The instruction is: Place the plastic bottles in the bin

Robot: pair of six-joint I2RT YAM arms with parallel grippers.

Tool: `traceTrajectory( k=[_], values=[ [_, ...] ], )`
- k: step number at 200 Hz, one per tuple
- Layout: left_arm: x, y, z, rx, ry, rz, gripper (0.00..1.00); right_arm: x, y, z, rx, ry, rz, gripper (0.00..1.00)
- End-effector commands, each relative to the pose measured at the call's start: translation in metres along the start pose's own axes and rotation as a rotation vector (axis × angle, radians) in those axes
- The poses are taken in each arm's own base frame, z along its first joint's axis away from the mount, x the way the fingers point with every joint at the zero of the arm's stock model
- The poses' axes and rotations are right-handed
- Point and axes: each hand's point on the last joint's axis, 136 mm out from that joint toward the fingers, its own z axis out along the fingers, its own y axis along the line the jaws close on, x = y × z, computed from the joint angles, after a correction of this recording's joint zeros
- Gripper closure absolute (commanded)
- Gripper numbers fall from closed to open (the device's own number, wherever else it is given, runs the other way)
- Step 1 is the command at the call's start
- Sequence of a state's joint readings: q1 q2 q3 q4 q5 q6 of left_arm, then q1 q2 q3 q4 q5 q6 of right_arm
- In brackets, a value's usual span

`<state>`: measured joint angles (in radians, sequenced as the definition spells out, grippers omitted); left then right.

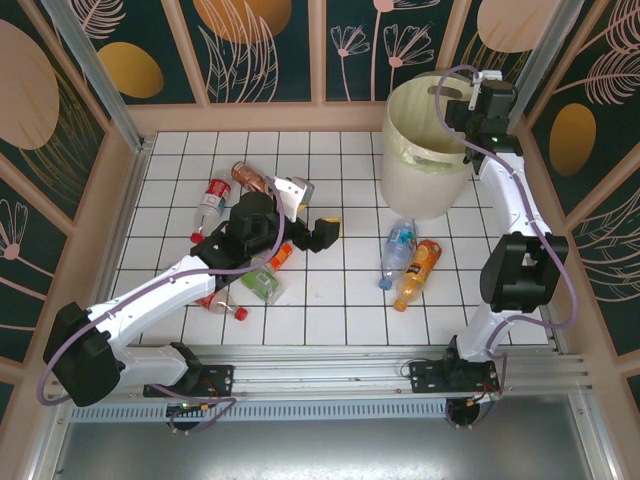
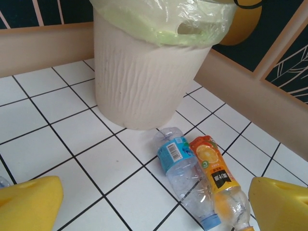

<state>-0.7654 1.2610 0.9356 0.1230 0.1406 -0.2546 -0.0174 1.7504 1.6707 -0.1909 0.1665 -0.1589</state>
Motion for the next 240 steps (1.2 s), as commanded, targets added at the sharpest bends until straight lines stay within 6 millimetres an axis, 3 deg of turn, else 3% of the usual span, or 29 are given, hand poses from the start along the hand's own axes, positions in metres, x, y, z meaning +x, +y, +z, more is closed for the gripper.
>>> traceTrajectory(
  k=[1,26,41,47,93,143,189,240],
  values=[
    [-0.007,-0.001,-0.008,-0.018,-0.016,0.011,0.01,-0.036,-0.003,-0.023,-0.019,-0.080,0.024,0.14],
    [-0.002,0.010,-0.005,-0.075,0.018,0.004,0.01,-0.051,0.008,-0.046,-0.099,-0.122,0.066,0.14],
    [0.011,0.022,-0.002,-0.136,0.062,-0.003,0.01,-0.055,0.018,-0.064,-0.156,-0.146,0.098,0.14],
    [0.001,0.023,-0.002,-0.148,0.052,-0.003,0.01,-0.056,0.023,-0.073,-0.186,-0.158,0.110,0.14],
    [0.030,0.064,-0.003,-0.294,0.196,-0.037,0.01,-0.042,0.074,-0.144,-0.440,-0.189,0.191,0.14],
    [0.078,0.098,-0.016,-0.390,0.421,-0.039,0.03,0.011,0.144,-0.213,-0.829,-0.062,0.229,0.14],
    [0.123,0.118,-0.019,-0.428,0.613,-0.072,0.06,0.066,0.182,-0.276,-1.161,0.089,0.269,0.10],
    [0.154,0.139,-0.010,-0.486,0.747,-0.102,0.14,0.135,0.206,-0.303,-1.252,0.325,0.239,0.04]
  ],
)
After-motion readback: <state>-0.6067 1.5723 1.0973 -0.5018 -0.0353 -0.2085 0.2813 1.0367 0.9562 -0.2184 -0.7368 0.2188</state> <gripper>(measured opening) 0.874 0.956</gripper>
